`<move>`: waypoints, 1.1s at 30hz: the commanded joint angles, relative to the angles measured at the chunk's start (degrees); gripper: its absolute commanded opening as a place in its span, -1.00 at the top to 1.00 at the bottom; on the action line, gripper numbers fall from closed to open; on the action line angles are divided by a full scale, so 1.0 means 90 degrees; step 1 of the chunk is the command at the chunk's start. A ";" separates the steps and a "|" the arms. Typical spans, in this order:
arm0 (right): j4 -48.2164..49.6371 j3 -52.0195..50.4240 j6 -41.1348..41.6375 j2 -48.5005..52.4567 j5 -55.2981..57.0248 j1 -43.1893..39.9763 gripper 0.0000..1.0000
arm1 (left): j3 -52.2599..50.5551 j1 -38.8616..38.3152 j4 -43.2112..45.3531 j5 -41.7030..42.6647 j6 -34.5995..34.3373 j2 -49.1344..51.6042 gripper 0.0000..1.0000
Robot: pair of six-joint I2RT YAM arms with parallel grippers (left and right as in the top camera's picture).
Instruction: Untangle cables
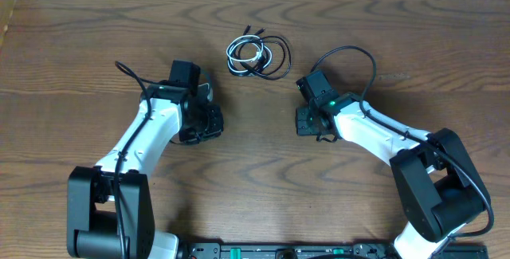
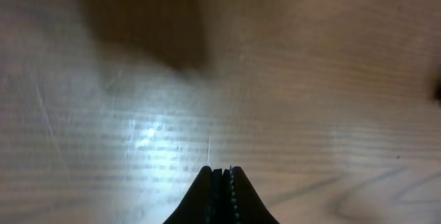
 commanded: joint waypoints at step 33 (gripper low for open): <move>0.1719 0.0658 0.0019 0.0141 0.0578 -0.0223 -0.84 | -0.0034 -0.0007 0.1814 -0.1923 -0.0022 0.0061 0.60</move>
